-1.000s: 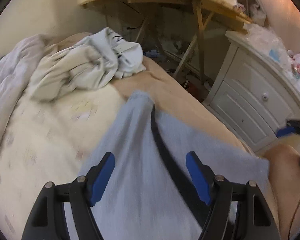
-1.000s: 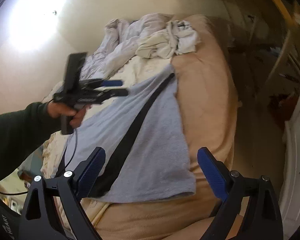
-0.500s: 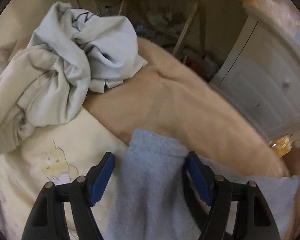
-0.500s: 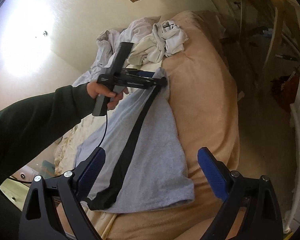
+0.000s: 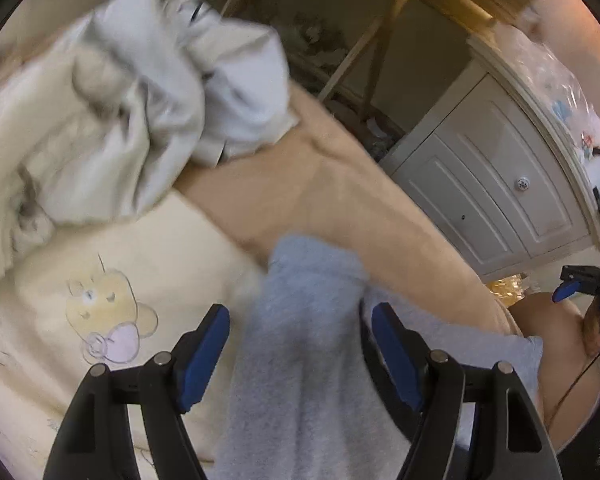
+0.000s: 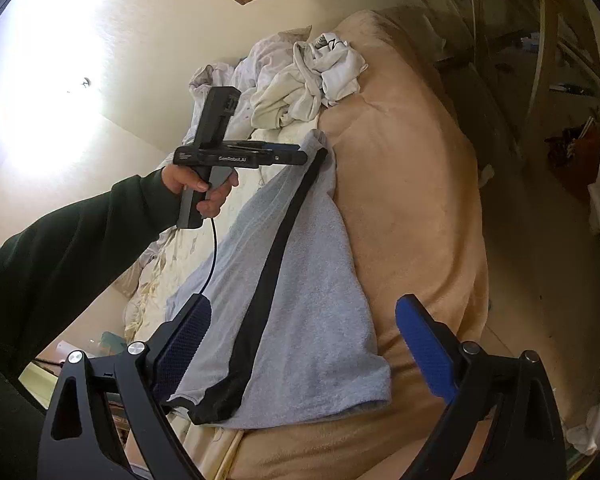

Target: Fold clothes

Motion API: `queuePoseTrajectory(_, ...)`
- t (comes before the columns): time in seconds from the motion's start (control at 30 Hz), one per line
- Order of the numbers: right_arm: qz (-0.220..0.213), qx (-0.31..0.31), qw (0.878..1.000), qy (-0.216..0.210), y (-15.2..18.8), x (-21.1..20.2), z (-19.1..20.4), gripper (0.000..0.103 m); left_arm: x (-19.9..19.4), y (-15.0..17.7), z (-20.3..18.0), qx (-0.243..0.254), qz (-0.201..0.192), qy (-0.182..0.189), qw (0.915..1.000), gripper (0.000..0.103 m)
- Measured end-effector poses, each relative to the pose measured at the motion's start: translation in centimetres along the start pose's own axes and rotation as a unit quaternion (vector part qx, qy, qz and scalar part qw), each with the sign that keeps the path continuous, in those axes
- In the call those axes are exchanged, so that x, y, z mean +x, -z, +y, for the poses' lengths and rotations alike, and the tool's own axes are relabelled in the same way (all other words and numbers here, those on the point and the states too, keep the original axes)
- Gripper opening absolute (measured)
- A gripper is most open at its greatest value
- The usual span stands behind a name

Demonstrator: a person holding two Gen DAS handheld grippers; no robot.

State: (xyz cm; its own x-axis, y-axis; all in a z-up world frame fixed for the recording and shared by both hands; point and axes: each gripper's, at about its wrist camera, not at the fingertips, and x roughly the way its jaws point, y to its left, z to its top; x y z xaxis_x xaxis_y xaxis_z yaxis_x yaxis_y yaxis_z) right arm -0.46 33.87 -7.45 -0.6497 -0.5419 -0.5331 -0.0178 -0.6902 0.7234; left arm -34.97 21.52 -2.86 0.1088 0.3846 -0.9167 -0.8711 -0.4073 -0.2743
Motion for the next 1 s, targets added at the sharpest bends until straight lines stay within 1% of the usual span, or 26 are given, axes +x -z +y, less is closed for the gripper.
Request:
queuePoseTrajectory(0.1, 0.004, 0.007, 1.000, 0.003, -0.2, 0.3, -0.2, 0.096, 0.6, 0.1, 0.6, 0.001, 0.000, 0.042, 0.9991, 0.074)
queuePoseTrajectory(0.13, 0.006, 0.009, 1.000, 0.004, -0.2, 0.3, -0.2, 0.096, 0.9, 0.0, 0.9, -0.002, 0.006, 0.053, 0.9986, 0.057)
queuePoseTrajectory(0.17, 0.006, 0.010, 1.000, 0.005, -0.2, 0.4, -0.2, 0.096, 1.3, 0.1, 1.3, -0.004, 0.014, 0.061, 0.9980, 0.009)
queuePoseTrajectory(0.2, 0.007, 0.011, 1.000, 0.007, -0.3, 0.5, -0.2, 0.096, 2.0, 0.2, 1.6, -0.002, 0.027, 0.059, 0.9979, 0.007)
queuePoseTrajectory(0.23, 0.008, 0.011, 1.000, 0.009, -0.3, 0.6, -0.2, 0.096, 2.3, 0.3, 1.6, 0.001, 0.030, 0.060, 0.9977, 0.007)
queuePoseTrajectory(0.33, 0.011, 0.013, 1.000, 0.010, -0.4, 0.8, -0.2, 0.096, 2.9, 0.8, 1.7, -0.005, 0.027, 0.071, 0.9971, 0.009)
queuePoseTrajectory(0.43, 0.015, 0.013, 1.000, 0.012, -0.5, 1.0, -0.1, 0.096, 2.9, 1.1, 1.4, 0.004, 0.020, 0.060, 0.9980, 0.009)
queuePoseTrajectory(0.5, 0.015, 0.014, 1.000, 0.012, -0.4, 1.0, -0.1, 0.096, 2.2, 1.9, -0.2, 0.041, -0.004, 0.021, 0.9989, 0.005)
queuePoseTrajectory(0.57, 0.020, 0.016, 1.000, 0.010, -0.3, 0.9, -0.2, 0.096, 1.2, 2.9, -1.5, 0.055, -0.025, 0.010, 0.9981, 0.004)
queuePoseTrajectory(0.63, 0.033, 0.015, 0.999, 0.011, -0.3, 0.9, -0.4, 0.096, 0.0, 3.8, -2.8, 0.060, -0.046, 0.013, 0.9970, 0.004)
queuePoseTrajectory(0.67, 0.042, 0.005, 0.999, 0.012, -0.3, 0.8, -0.3, 0.095, -1.1, 4.5, -3.9, 0.072, -0.059, 0.008, 0.9956, 0.004)
queuePoseTrajectory(0.73, 0.070, -0.045, 0.996, 0.043, -0.4, 1.2, 0.6, 0.095, -2.3, 5.7, -5.0, 0.080, -0.073, -0.001, 0.9941, 0.004)
queuePoseTrajectory(0.77, 0.089, -0.081, 0.991, 0.060, -0.4, 1.7, 1.3, 0.095, -3.1, 6.8, -5.4, 0.083, -0.082, -0.011, 0.9932, 0.004)
queuePoseTrajectory(0.83, 0.133, -0.147, 0.976, 0.087, -0.4, 3.3, 2.5, 0.093, -3.8, 7.2, -5.8, 0.085, -0.093, -0.021, 0.9919, 0.004)
queuePoseTrajectory(0.9, 0.182, -0.132, 0.971, 0.083, -0.6, 5.2, 1.4, 0.076, -4.3, 7.8, -5.6, 0.078, -0.099, -0.030, 0.9915, 0.004)
queuePoseTrajectory(0.93, 0.207, -0.122, 0.967, 0.081, -0.7, 6.1, 0.8, 0.072, -4.9, 9.0, -5.0, 0.075, -0.101, -0.035, 0.9914, 0.004)
queuePoseTrajectory(0.97, 0.231, -0.103, 0.965, 0.073, -0.7, 6.9, -0.2, 0.065, -4.9, 9.6, -4.7, 0.072, -0.101, -0.040, 0.9914, 0.004)
queuePoseTrajectory(1.0, 0.253, -0.084, 0.962, 0.066, -0.6, 7.6, -1.2, 0.061, -4.9, 9.1, -4.5, 0.071, -0.101, -0.041, 0.9915, 0.004)
